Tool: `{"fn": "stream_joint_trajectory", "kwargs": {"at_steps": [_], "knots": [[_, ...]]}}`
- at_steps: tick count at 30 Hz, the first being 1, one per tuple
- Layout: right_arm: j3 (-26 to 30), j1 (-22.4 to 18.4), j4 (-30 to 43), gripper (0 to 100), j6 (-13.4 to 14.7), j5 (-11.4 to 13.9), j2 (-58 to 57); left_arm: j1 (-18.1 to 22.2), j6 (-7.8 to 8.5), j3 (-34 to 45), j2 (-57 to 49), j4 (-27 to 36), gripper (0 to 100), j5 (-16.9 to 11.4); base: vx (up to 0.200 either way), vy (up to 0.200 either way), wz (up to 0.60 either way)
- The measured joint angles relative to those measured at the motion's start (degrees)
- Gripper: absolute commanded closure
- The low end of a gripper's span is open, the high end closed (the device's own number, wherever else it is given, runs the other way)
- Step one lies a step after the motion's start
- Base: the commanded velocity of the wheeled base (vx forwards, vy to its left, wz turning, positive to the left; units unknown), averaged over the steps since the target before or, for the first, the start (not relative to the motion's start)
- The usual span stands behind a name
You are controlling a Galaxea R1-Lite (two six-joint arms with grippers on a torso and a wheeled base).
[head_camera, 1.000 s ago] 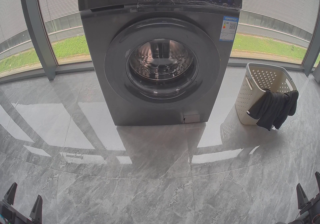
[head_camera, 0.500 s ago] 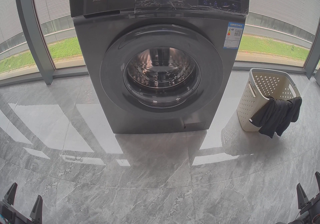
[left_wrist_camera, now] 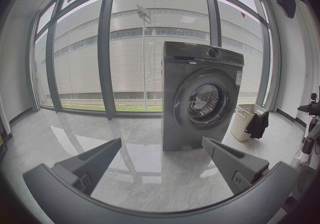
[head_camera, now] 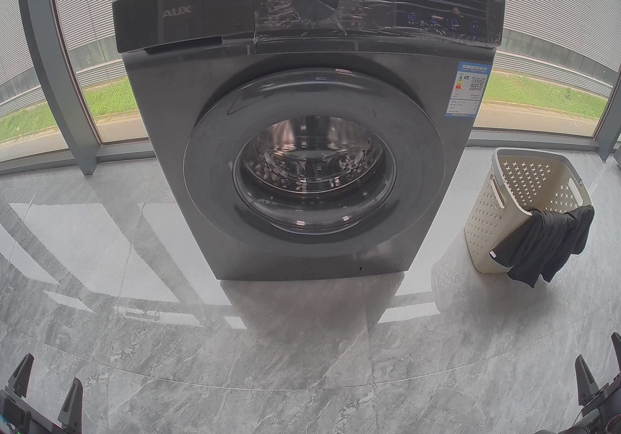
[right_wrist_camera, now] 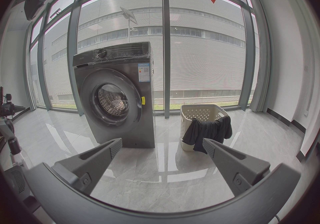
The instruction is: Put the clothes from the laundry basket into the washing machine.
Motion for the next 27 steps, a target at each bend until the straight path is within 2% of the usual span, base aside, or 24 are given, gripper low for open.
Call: {"fn": "stream_joint_trajectory", "kwargs": {"at_steps": [21, 27], "knots": [[0.0, 0.0, 0.0, 0, 0.0, 0.0, 0.0, 0.0, -0.06, 0.0, 0.0, 0.0, 0, 0.0, 0.0, -0.2, 0.0], [0.0, 0.0, 0.0, 0, 0.0, 0.0, 0.0, 0.1, 0.2, 0.0, 0.0, 0.0, 0, 0.2, 0.0, 0.0, 0.0]]}}
